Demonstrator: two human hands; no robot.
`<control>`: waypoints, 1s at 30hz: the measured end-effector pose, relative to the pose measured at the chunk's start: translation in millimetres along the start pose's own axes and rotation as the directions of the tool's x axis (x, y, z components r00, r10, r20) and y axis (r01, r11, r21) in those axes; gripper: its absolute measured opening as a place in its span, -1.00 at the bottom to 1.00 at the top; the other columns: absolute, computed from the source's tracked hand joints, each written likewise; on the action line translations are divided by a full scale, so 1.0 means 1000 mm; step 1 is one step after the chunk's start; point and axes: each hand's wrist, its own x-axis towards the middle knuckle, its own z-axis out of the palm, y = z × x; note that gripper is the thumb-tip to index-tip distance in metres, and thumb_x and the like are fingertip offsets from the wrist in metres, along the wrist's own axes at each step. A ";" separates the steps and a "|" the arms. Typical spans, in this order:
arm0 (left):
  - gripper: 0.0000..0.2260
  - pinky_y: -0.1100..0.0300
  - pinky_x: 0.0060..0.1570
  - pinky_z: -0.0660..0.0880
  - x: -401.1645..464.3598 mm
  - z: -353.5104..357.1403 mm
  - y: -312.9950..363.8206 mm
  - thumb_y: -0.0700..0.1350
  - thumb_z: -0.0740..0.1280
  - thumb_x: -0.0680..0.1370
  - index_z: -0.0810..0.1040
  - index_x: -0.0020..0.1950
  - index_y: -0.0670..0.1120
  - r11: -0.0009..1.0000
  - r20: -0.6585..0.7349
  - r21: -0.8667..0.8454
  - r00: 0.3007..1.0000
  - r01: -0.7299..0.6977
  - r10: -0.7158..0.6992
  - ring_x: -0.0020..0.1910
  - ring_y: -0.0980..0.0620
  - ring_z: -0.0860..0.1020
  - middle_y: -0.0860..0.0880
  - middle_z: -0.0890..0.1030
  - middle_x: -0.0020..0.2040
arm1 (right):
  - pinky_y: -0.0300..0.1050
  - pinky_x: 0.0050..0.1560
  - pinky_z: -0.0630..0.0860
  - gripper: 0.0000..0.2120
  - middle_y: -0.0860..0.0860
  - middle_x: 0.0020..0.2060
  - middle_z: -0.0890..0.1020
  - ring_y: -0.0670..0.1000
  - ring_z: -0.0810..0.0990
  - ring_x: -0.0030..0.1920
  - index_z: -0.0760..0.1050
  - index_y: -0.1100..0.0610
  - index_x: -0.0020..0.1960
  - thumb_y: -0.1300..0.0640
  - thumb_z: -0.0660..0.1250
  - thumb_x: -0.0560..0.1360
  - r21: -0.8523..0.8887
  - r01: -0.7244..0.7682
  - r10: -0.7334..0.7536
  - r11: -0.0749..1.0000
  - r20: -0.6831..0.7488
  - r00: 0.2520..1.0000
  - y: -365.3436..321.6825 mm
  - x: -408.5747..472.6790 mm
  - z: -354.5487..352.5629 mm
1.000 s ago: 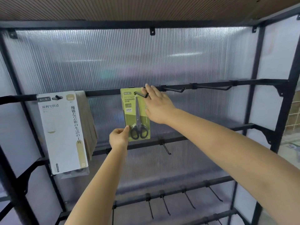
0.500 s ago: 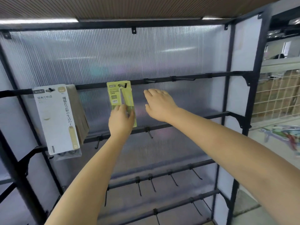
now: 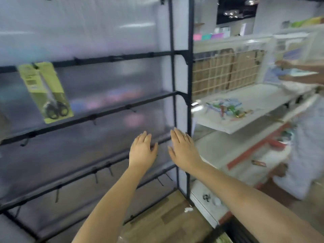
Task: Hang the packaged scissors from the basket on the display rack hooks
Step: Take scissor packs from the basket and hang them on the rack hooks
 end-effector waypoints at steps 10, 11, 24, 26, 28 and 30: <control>-0.57 0.14 0.35 0.18 -0.120 0.177 0.165 -0.01 0.15 0.61 0.29 0.44 -0.16 0.965 0.496 -0.141 0.827 -0.223 0.264 0.43 -0.09 0.24 -0.14 0.30 0.45 | 0.04 0.07 0.56 -0.53 0.18 0.14 0.60 0.14 0.62 0.10 0.53 0.29 0.20 0.04 0.12 0.45 -0.109 -0.481 0.491 0.870 0.286 0.823 0.168 -0.272 0.022; -0.58 0.14 0.36 0.17 -0.135 0.190 0.179 -0.02 0.16 0.61 0.31 0.43 -0.16 0.955 0.532 -0.160 0.793 -0.251 0.298 0.43 -0.09 0.24 -0.14 0.29 0.45 | 0.03 0.21 0.48 -0.53 0.18 0.25 0.53 0.14 0.54 0.23 0.45 0.29 0.30 0.06 0.09 0.52 -0.122 -0.527 0.538 0.841 0.286 0.793 0.179 -0.300 0.019; -0.56 0.18 0.38 0.17 -0.262 0.303 0.266 -0.02 0.17 0.61 0.29 0.46 -0.15 0.826 0.788 -0.328 0.349 -0.459 0.507 0.45 -0.01 0.24 -0.09 0.28 0.47 | 0.10 -0.02 0.61 -0.57 0.24 0.04 0.64 0.20 0.64 0.04 0.55 0.36 0.14 0.25 0.50 0.31 -0.165 -0.904 0.913 0.394 0.183 0.364 0.224 -0.496 0.017; -0.57 0.22 0.39 0.14 -0.278 0.323 0.257 -0.02 0.14 0.62 0.28 0.46 -0.15 0.819 0.813 -0.333 0.297 -0.467 0.500 0.45 0.01 0.23 -0.07 0.28 0.47 | 0.10 0.01 0.60 -0.56 0.23 0.05 0.63 0.19 0.63 0.06 0.54 0.35 0.15 0.27 0.50 0.31 -0.142 -0.931 0.929 0.336 0.211 0.303 0.219 -0.514 0.044; -0.55 0.22 0.41 0.09 -0.292 0.349 0.241 -0.01 0.12 0.63 0.22 0.49 -0.13 0.823 0.852 -0.318 0.239 -0.471 0.466 0.47 0.02 0.17 -0.05 0.21 0.51 | 0.07 0.09 0.54 -0.55 0.23 0.11 0.61 0.20 0.60 0.12 0.50 0.35 0.22 0.28 0.46 0.35 -0.106 -0.955 0.941 0.277 0.230 0.247 0.216 -0.529 0.075; -0.55 0.20 0.43 0.09 -0.303 0.378 0.220 -0.01 0.12 0.64 0.20 0.50 -0.11 0.830 0.887 -0.293 0.189 -0.474 0.421 0.49 0.03 0.14 -0.04 0.15 0.53 | -0.05 0.31 0.37 -0.54 0.19 0.31 0.47 0.14 0.45 0.32 0.35 0.30 0.38 0.21 0.30 0.51 -0.094 -0.971 0.939 0.222 0.290 0.187 0.214 -0.536 0.108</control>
